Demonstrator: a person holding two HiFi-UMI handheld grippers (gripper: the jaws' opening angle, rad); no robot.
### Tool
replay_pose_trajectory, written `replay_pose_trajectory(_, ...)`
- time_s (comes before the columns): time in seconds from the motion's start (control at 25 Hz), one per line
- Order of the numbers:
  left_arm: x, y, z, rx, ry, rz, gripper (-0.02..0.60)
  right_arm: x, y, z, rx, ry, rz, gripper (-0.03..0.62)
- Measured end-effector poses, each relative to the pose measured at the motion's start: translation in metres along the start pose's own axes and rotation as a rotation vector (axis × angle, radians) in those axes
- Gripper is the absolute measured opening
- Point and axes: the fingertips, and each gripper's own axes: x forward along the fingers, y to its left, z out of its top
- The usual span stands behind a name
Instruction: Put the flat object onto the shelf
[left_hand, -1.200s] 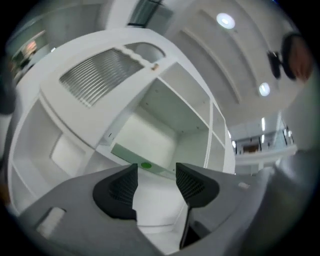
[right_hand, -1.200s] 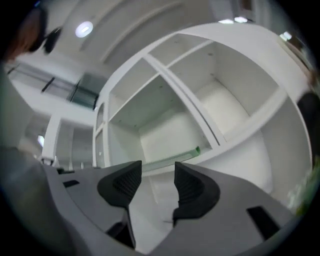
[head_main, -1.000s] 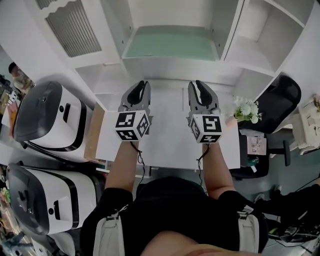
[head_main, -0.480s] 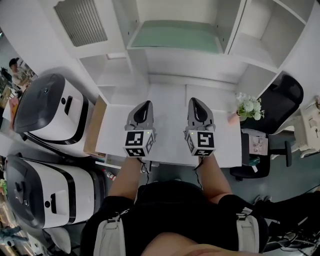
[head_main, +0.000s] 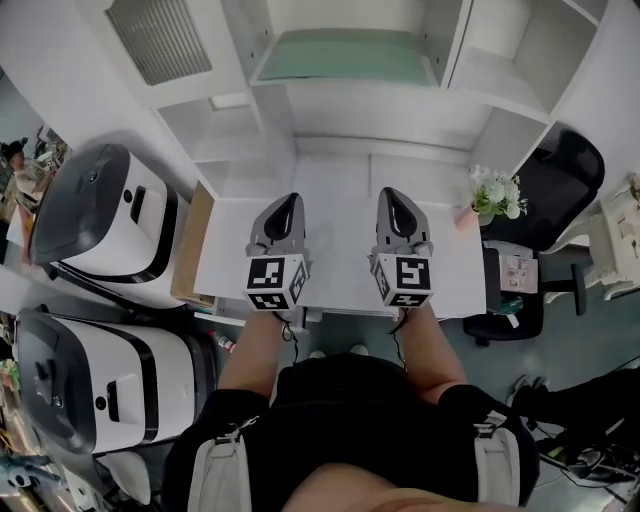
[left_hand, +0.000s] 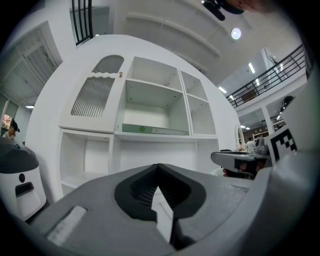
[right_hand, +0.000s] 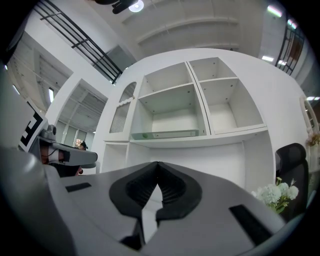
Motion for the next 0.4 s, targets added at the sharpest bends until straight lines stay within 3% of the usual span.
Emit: replay_pose_trajectory(0.4, -0.0094, -0.005, 0.0086, 0.019, -0.012, -0.008, 0.015, -0.0104, 0.0019, 0.0093, 0.002, -0.013, -0.007, -0.002)
